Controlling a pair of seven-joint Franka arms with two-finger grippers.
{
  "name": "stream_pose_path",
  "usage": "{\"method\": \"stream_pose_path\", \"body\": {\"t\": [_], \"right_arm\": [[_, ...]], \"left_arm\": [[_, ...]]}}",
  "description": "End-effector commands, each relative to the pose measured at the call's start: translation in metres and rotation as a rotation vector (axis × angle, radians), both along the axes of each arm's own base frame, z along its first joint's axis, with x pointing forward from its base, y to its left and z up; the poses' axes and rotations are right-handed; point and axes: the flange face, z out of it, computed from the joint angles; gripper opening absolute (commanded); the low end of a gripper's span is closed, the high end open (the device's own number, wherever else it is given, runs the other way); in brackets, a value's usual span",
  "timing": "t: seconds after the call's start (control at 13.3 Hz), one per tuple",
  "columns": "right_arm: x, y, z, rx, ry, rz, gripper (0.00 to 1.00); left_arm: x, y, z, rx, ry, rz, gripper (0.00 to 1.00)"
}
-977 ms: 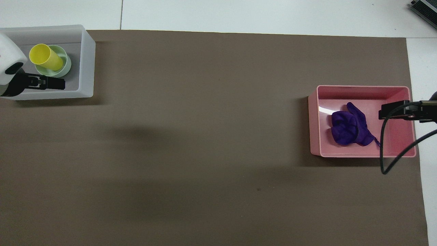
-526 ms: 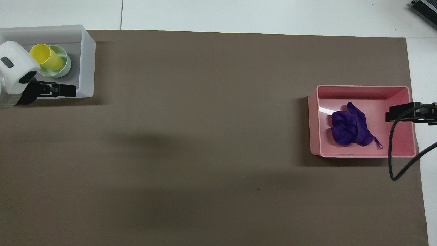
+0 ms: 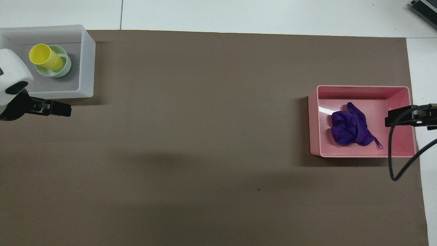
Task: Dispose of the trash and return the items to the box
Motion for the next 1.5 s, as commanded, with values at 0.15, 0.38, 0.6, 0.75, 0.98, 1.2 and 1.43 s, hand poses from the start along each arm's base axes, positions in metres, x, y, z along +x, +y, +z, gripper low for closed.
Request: {"method": "stream_pose_path", "body": {"t": [0.15,0.38,0.6,0.75,0.98,1.2,1.43], "right_arm": [[-0.002,-0.003,-0.003,-0.02,0.012,0.02,1.0],[-0.001,-0.002,-0.004,-0.02,0.012,0.021,1.0],[-0.004,0.001,-0.007,-0.018,0.019,0.027,1.0],[-0.005,0.003,-0.007,-0.012,0.022,0.029,1.0],[-0.004,0.004,-0.006,-0.012,0.014,0.032,1.0],[-0.004,0.004,-0.007,-0.011,0.016,0.031,1.0],[-0.004,0.004,-0.008,-0.011,0.017,0.029,1.0]], "left_arm": [[0.013,0.008,0.023,0.01,0.019,-0.004,1.0],[0.021,0.009,0.034,0.018,0.023,-0.004,1.0],[0.023,0.008,0.031,0.005,0.046,-0.003,1.0],[0.023,0.008,0.032,0.005,0.046,-0.003,1.0],[0.019,0.01,0.03,0.006,0.076,0.011,1.0],[0.018,0.017,0.031,-0.004,0.076,0.031,1.0],[0.018,0.017,0.031,-0.003,0.072,0.034,1.0]]}}
